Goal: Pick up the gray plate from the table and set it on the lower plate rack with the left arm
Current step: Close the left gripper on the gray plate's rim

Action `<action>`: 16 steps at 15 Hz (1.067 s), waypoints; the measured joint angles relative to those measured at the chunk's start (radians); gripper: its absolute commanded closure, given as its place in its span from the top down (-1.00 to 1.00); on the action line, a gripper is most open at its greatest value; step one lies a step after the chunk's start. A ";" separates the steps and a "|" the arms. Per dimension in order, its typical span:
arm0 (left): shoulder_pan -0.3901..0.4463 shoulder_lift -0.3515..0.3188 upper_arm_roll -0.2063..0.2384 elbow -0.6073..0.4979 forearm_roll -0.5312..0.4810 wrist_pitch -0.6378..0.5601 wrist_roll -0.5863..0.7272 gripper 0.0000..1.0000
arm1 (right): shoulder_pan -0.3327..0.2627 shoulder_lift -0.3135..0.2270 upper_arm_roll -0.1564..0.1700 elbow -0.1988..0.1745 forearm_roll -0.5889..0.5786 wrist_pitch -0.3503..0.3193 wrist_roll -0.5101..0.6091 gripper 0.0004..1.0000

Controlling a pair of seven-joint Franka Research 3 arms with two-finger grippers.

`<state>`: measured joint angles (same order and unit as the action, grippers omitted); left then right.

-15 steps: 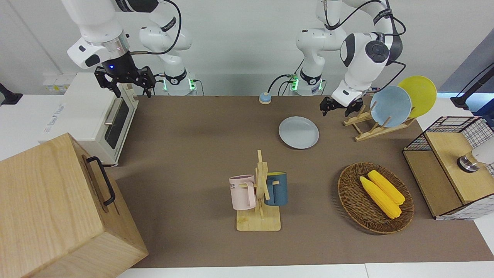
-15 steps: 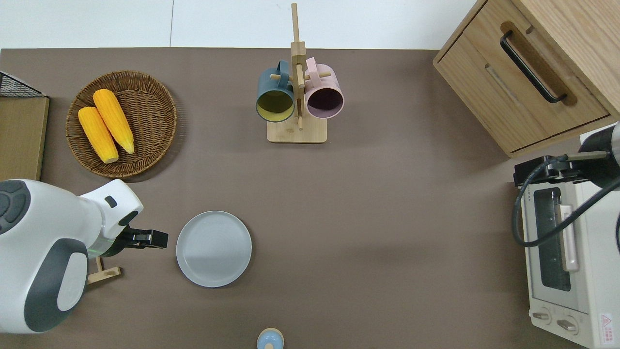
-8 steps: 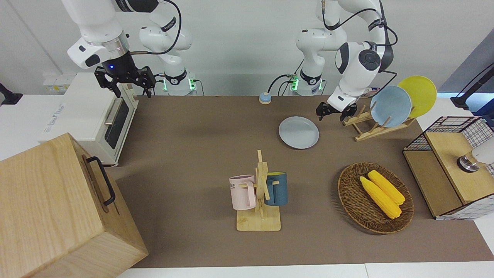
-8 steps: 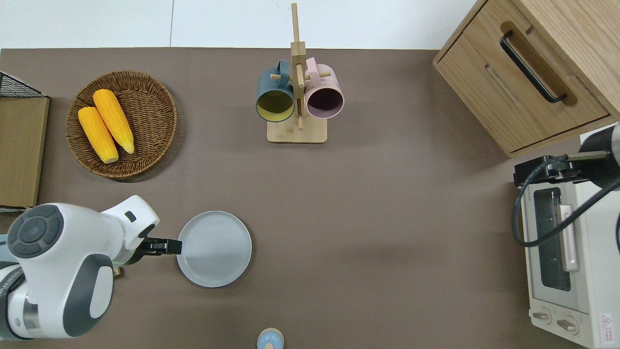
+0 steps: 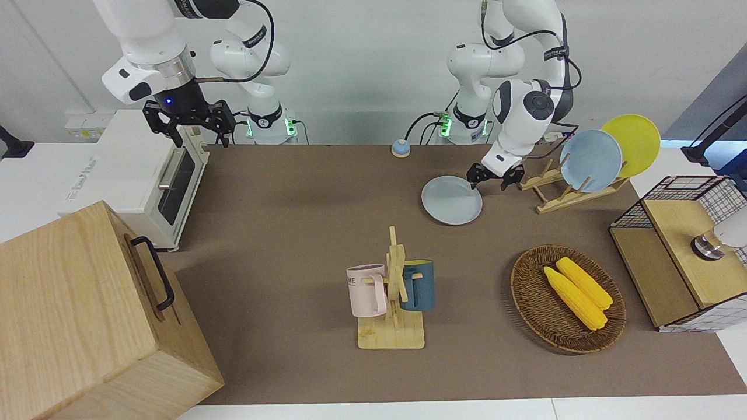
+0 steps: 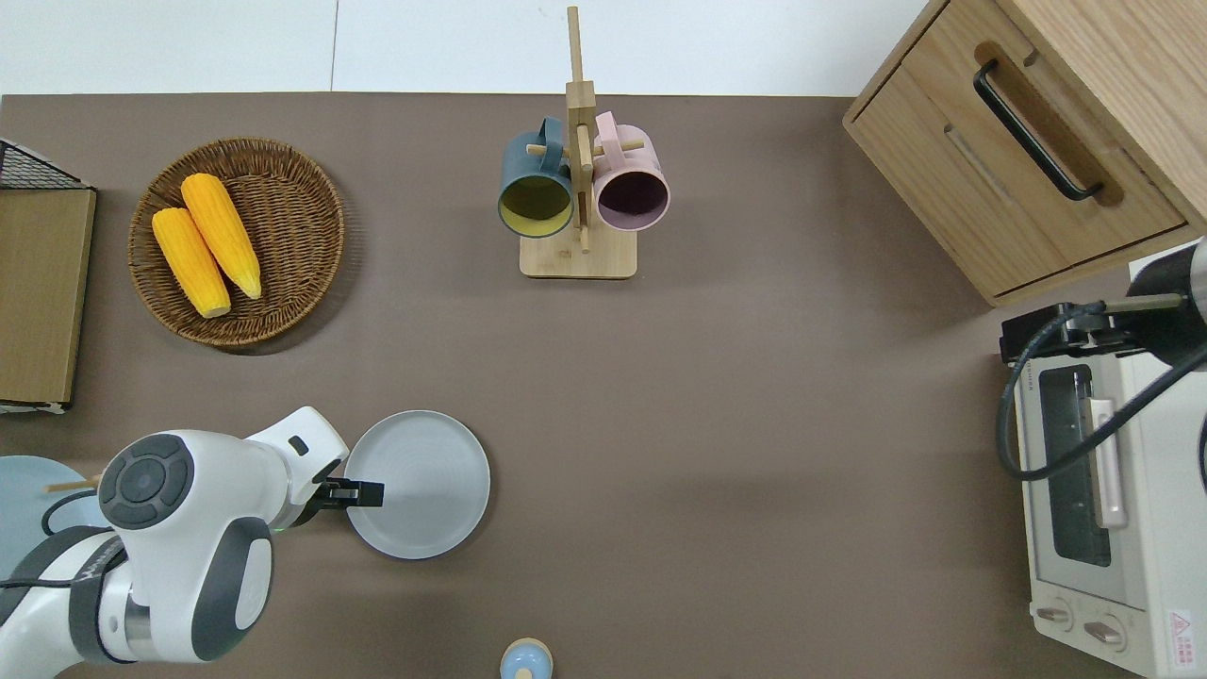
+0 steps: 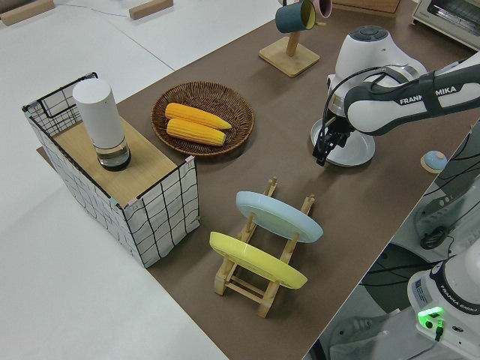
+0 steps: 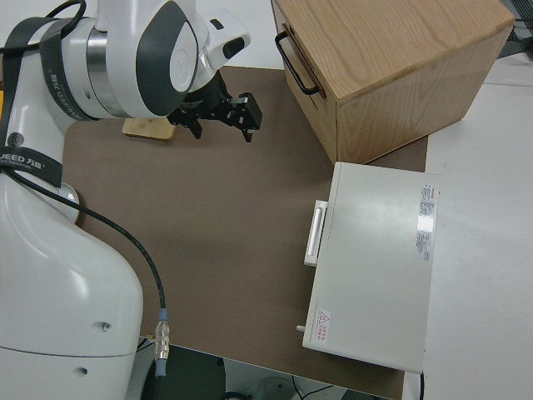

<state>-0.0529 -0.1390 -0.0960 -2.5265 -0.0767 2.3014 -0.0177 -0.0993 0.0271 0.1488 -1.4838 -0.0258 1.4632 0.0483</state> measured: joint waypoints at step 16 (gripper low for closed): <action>-0.046 0.076 -0.004 -0.007 0.000 0.105 -0.067 -0.84 | 0.000 0.000 0.000 0.000 0.000 0.000 0.000 0.97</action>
<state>-0.0985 -0.0627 -0.1000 -2.5335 -0.0770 2.4064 -0.0850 -0.0993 0.0271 0.1488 -1.4838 -0.0258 1.4632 0.0483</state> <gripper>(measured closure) 0.242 0.013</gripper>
